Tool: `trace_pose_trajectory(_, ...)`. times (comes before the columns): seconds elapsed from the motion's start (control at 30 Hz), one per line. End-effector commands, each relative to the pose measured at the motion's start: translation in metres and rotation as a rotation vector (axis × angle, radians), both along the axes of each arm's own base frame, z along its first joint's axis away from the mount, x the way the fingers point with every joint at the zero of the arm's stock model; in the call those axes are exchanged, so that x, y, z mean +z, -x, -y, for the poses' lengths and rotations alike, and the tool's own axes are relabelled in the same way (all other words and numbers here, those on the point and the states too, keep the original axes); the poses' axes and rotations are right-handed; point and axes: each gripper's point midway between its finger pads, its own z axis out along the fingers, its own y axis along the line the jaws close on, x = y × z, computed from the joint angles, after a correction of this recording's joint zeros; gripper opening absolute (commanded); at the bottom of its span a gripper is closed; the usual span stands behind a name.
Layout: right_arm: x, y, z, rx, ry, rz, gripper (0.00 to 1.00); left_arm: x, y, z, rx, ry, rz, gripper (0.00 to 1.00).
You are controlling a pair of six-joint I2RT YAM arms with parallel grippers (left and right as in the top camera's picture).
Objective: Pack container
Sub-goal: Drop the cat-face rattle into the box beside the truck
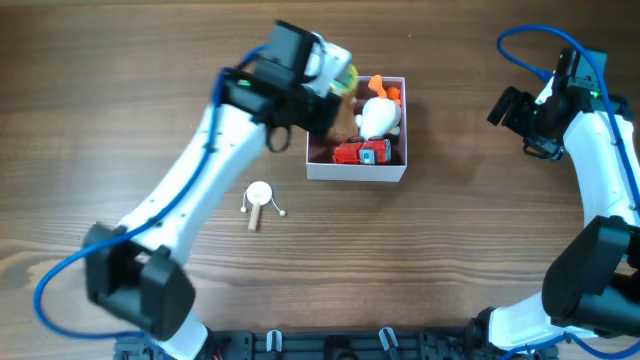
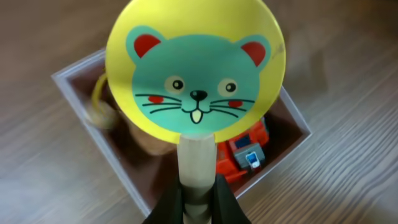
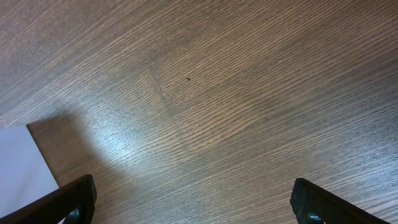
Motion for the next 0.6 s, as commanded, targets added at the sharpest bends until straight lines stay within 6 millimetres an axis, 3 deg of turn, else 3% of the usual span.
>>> trace_pose_trajectory(0.0, -0.002, 0.000, 0.000, -0.014, -0.014, -0.001, 1.00, -0.051, -0.004, 0.003, 0.028, -0.079, -0.093, 0.04)
trace_pose_trajectory(0.13, -0.002, 0.000, 0.000, -0.014, -0.014, -0.001, 1.00, -0.075, -0.005, -0.002, 0.107, -0.100, -0.168, 0.08)
trace_pose_trajectory(0.23, -0.002, 0.000, 0.000, -0.014, -0.014, -0.001, 1.00, -0.076, -0.005, -0.006, 0.132, -0.099, -0.187, 0.20)
trace_pose_trajectory(0.37, -0.002, 0.000, 0.000, -0.014, -0.014, -0.001, 1.00, -0.078, 0.007, -0.008, 0.158, -0.094, -0.251, 0.48)
trace_pose_trajectory(0.4, -0.002, 0.000, 0.000, -0.014, -0.014, -0.001, 1.00, -0.078, 0.010, -0.007, 0.153, -0.090, -0.266, 0.50)
trace_pose_trajectory(0.5, -0.002, 0.000, 0.000, -0.014, -0.014, -0.001, 1.00, -0.070, 0.021, -0.008, 0.148, -0.084, -0.308, 0.39)
trace_pose_trajectory(0.57, -0.002, 0.000, 0.000, -0.014, -0.014, -0.001, 1.00, -0.056, 0.023, -0.010, 0.166, -0.074, -0.309, 0.37)
